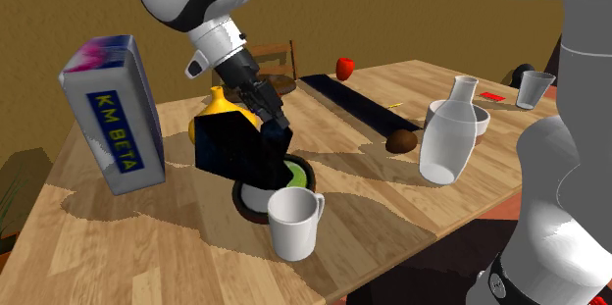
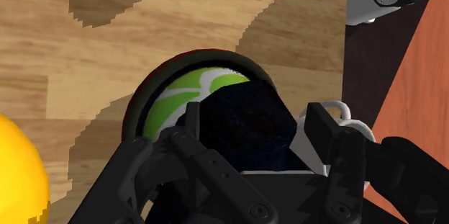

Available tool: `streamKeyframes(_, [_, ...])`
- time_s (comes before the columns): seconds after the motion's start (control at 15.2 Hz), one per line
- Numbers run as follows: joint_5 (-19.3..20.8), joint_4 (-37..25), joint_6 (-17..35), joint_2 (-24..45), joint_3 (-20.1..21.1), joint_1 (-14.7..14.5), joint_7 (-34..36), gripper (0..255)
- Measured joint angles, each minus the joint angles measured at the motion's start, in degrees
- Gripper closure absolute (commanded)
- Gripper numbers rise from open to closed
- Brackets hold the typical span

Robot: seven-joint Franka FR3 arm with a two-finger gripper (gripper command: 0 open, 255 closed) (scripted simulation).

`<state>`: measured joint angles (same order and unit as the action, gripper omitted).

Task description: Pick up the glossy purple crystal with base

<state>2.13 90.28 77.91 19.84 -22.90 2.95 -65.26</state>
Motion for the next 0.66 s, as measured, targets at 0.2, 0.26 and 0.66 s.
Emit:
streamKeyframes(0.2, [0.2, -1.9, -2.3, -0.4, -0.1, 0.0, -0.2, 255])
streamKeyframes(0.26, [0.3, -2.3, -2.8, -0.6, -0.1, 0.0, -0.3, 255])
streamKeyframes(0.66, [0.5, -6.4, -7.0, -0.6, -0.3, 0.2, -0.8, 255])
